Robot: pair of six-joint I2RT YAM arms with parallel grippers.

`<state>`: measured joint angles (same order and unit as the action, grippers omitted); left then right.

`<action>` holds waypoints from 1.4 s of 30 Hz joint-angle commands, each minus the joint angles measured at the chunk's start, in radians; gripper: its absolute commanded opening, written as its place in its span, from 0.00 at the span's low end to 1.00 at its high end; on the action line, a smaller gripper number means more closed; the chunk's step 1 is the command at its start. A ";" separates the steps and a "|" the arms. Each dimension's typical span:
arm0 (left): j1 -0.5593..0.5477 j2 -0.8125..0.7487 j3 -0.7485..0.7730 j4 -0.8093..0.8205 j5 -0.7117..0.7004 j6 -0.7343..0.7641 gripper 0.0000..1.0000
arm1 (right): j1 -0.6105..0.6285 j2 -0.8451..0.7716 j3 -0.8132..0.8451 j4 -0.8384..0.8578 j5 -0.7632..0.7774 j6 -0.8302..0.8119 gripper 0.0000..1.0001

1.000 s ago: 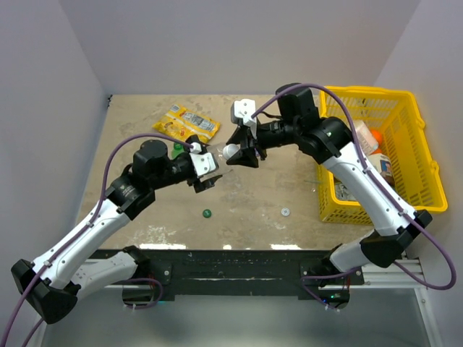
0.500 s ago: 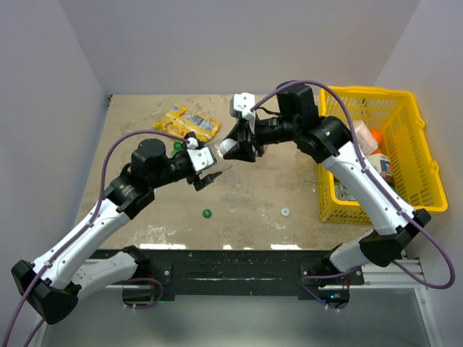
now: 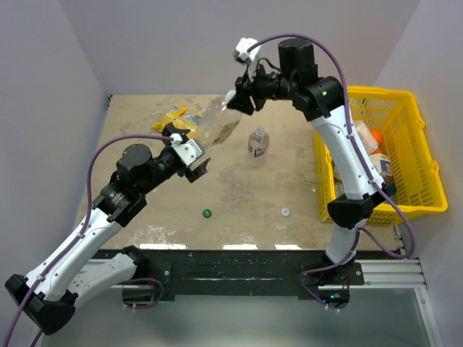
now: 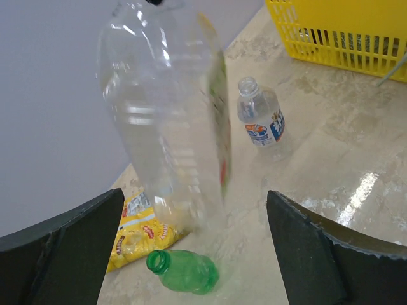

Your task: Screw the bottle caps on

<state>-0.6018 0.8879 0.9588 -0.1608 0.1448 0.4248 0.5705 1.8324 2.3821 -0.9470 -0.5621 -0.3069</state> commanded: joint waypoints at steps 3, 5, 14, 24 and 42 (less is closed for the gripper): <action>0.002 -0.030 -0.023 -0.006 0.041 -0.029 0.99 | -0.127 0.013 0.025 0.174 0.151 0.107 0.00; 0.002 -0.027 -0.026 0.000 0.042 -0.031 1.00 | -0.127 0.007 0.011 0.191 0.172 0.130 0.00; 0.007 -0.030 -0.037 0.017 0.094 -0.046 0.99 | -0.165 0.077 0.074 0.140 0.454 0.088 0.00; 0.008 -0.047 -0.057 0.017 0.159 -0.075 0.99 | -0.259 0.119 -0.030 0.094 0.559 0.088 0.00; 0.014 -0.056 -0.083 0.029 0.199 -0.090 0.99 | -0.314 0.186 -0.135 0.093 0.522 0.100 0.00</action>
<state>-0.5983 0.8402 0.8707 -0.1711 0.3225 0.3565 0.2623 2.0251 2.2543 -0.8833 -0.0185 -0.2245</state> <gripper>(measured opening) 0.991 0.455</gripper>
